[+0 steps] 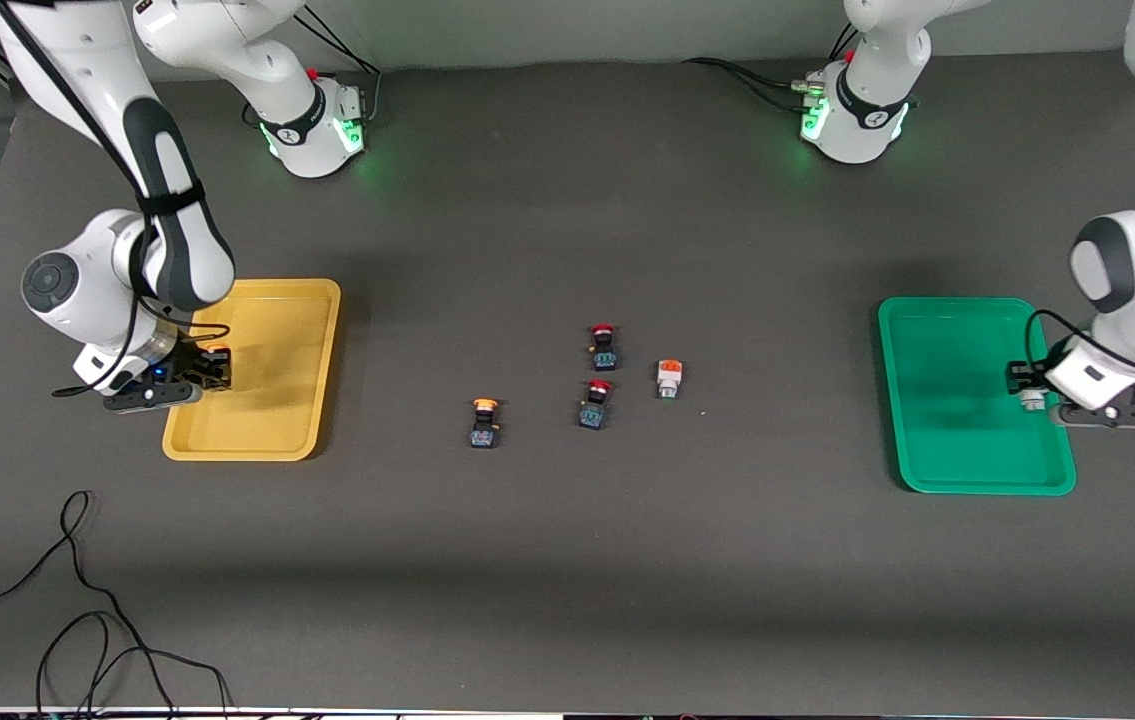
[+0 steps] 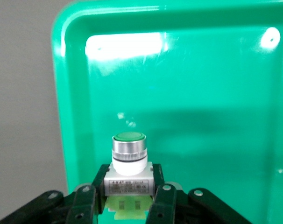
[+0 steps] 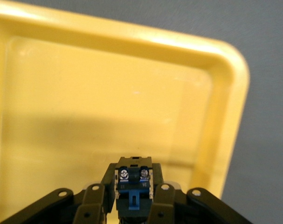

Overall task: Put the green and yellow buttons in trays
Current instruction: 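Carry the black button to the yellow tray while the left gripper carries the green button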

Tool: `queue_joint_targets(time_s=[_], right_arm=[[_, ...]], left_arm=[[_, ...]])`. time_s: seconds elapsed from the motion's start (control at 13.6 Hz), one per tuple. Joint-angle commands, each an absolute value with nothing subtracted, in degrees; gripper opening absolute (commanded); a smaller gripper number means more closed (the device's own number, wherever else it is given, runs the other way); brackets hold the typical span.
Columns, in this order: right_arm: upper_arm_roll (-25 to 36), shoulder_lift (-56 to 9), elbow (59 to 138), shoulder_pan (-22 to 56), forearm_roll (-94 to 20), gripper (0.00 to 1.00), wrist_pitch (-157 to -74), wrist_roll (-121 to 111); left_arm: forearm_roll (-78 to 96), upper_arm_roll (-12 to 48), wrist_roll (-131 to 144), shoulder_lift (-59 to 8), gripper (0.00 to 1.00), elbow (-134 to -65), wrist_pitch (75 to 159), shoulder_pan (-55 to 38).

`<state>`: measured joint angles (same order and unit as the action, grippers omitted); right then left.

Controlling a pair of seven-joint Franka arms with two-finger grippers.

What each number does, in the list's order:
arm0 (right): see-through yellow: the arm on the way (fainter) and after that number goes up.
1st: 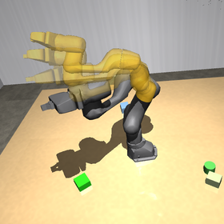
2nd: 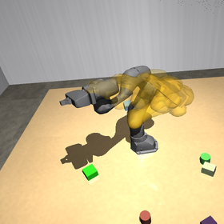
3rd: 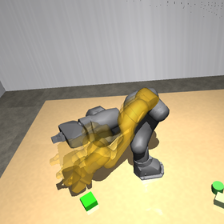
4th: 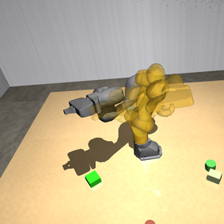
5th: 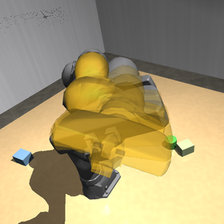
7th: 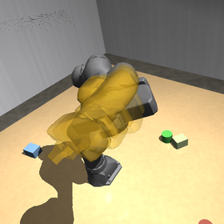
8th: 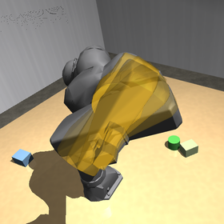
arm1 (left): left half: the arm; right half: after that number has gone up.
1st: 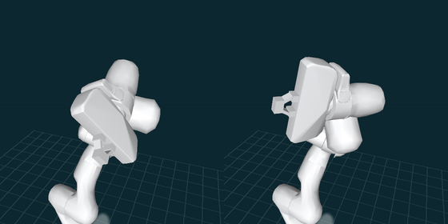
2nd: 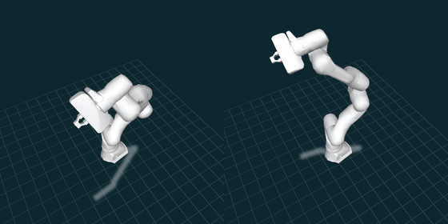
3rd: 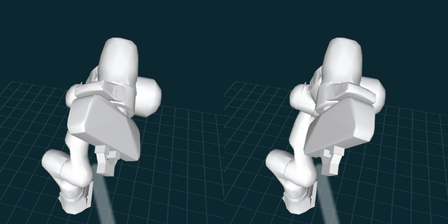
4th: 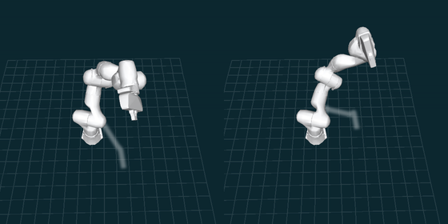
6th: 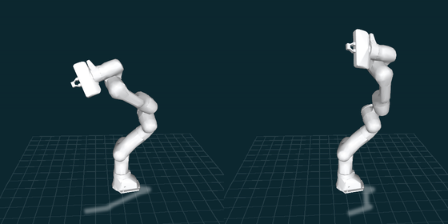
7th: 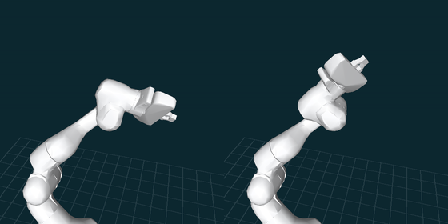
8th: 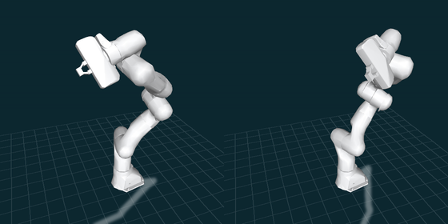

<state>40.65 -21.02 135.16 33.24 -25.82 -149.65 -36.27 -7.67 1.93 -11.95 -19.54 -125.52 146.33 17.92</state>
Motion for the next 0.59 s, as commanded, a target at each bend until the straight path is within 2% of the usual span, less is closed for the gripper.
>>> queue_joint_targets(time_s=[0.0, 0.07, 0.15, 0.22, 0.29, 0.37, 0.44, 0.51], right_arm=[[40.61, -24.43, 132.9, 34.01, -32.51, 0.24, -149.94, -42.27], [40.69, -24.35, 132.46, 34.01, -32.52, 0.26, -149.51, -42.28], [40.69, -24.08, 131.67, 33.93, -32.52, 0.51, -149.33, -41.67], [40.87, -23.73, 130.36, 34.01, -32.43, 0.99, -147.5, -41.4], [41.04, -23.56, 128.6, 34.01, -32.08, 1.0, -144.35, -41.31], [41.92, -23.55, 126.41, 34.1, -31.91, 1.0, -141.36, -41.22], [42.97, -23.55, 124.56, 34.28, -30.95, 1.0, -138.98, -41.22], [43.33, -23.47, 122.1, 34.28, -28.15, 1.0, -136.69, -40.0]], left_arm=[[-8.35, 2.81, -11.95, -21.78, 0.0, -129.54, 155.53, 19.77], [-8.44, 2.73, -11.95, -23.01, 0.0, -130.33, 158.44, 20.3], [-8.35, 2.81, -11.95, -23.81, 0.0, -130.52, 160.03, 20.39], [-8.35, 2.73, -11.78, -23.91, 0.0, -130.52, 159.96, 20.3], [-8.35, 2.81, -11.6, -23.65, 0.0, -130.52, 159.79, 20.3], [-8.35, 2.81, -11.6, -23.29, 0.32, -130.52, 159.61, 20.22], [-8.35, 2.81, -12.04, -23.12, 0.99, -130.52, 159.61, 20.21], [-8.35, 2.81, -12.21, -22.51, 1.0, -130.43, 159.52, 20.21]])
